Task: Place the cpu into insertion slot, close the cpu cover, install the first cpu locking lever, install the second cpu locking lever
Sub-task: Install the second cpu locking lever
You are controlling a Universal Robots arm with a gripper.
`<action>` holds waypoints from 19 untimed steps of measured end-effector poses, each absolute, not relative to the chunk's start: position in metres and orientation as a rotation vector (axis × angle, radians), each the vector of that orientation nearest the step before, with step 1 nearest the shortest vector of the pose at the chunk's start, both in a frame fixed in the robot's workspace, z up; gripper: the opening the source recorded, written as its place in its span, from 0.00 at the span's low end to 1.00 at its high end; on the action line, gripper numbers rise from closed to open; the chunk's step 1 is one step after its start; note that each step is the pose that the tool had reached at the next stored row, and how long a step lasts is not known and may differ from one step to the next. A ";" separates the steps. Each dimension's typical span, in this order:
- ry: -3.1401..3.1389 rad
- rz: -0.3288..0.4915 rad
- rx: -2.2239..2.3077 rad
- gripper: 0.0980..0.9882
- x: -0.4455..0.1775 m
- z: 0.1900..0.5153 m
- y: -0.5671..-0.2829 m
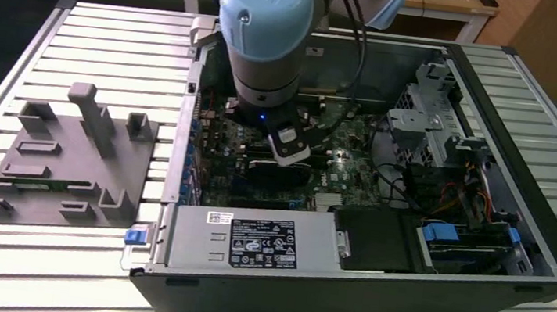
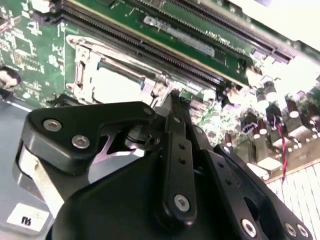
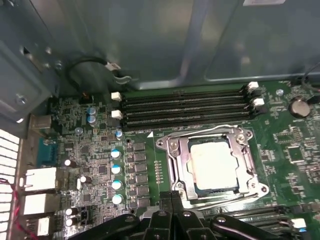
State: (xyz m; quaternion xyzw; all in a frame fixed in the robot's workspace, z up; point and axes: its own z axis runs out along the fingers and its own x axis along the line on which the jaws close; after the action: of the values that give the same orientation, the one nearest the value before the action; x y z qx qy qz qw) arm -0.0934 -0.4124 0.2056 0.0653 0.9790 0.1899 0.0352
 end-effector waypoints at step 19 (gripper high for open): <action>3.026 0.471 0.208 0.01 -0.060 0.207 -0.403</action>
State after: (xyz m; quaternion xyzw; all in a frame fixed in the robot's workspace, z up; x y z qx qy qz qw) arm -0.0603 -0.4025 0.2071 0.0677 0.9852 0.1533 0.0360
